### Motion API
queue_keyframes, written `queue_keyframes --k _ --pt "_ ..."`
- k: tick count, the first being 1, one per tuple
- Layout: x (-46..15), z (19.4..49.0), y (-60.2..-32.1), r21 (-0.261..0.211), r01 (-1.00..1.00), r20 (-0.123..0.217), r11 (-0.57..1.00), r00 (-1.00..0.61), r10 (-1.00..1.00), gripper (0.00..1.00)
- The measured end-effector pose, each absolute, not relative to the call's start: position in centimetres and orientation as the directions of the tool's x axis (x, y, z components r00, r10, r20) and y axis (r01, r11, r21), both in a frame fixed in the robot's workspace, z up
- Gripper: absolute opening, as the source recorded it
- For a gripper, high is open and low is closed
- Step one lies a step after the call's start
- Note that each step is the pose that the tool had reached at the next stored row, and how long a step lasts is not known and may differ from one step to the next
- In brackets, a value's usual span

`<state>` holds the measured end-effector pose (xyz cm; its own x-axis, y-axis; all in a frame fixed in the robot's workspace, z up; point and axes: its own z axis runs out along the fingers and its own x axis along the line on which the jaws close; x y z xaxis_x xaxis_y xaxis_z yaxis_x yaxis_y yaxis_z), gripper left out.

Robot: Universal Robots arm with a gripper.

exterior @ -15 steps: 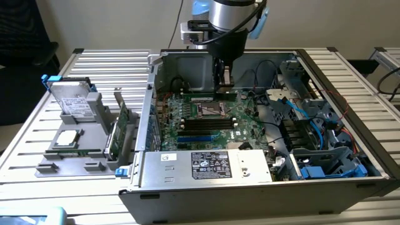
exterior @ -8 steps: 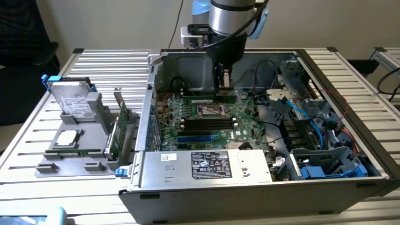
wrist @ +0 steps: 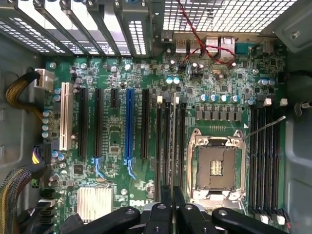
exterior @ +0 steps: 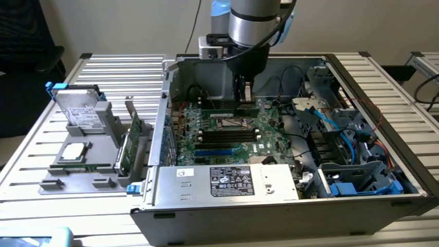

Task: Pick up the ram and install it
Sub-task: 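Insert the ram into the slot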

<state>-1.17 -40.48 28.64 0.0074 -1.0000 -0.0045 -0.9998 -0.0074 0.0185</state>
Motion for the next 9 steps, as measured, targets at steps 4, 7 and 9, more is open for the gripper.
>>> queue_keyframes --k 4,7,9 --pt "-1.08 28.03 -40.48 0.018 -1.000 -0.004 -0.007 0.007 -1.000 0.13" --pt "-1.03 27.73 -40.48 0.019 -1.000 0.001 -0.007 0.007 -1.000 0.13" --pt "-1.02 27.53 -40.48 0.019 -1.000 0.006 -0.007 0.007 -1.000 0.13"
